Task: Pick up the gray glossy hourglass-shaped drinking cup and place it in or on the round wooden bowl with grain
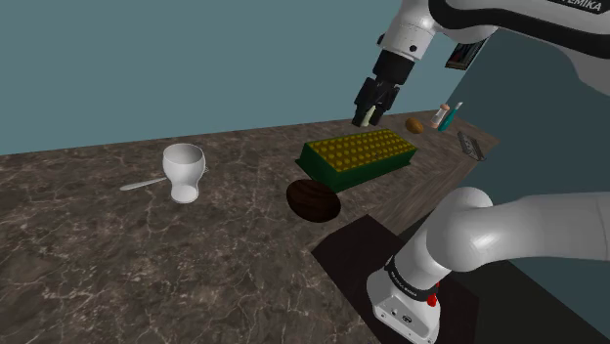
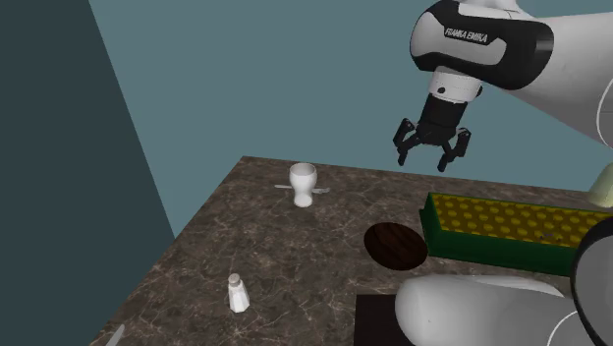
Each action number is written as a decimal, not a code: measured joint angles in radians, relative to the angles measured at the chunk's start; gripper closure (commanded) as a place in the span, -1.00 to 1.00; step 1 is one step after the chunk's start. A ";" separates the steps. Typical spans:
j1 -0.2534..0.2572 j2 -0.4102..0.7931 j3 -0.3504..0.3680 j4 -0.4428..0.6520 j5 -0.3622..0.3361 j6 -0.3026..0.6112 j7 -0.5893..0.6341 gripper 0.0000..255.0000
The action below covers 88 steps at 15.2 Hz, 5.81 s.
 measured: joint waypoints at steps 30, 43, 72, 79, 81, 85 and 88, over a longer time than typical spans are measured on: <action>0.151 0.978 0.283 0.523 -0.176 0.488 0.256 -1.00; 0.209 1.231 0.276 0.699 -0.279 0.551 0.310 -1.00; 0.206 1.181 0.284 0.769 -0.260 0.434 0.292 1.00; 0.206 1.157 0.287 0.826 -0.251 0.354 0.284 1.00; 0.207 1.154 0.288 0.850 -0.249 0.327 0.281 1.00; 0.192 1.098 0.288 0.809 -0.236 0.315 0.264 1.00; 0.159 0.987 0.283 0.675 -0.209 0.344 0.227 1.00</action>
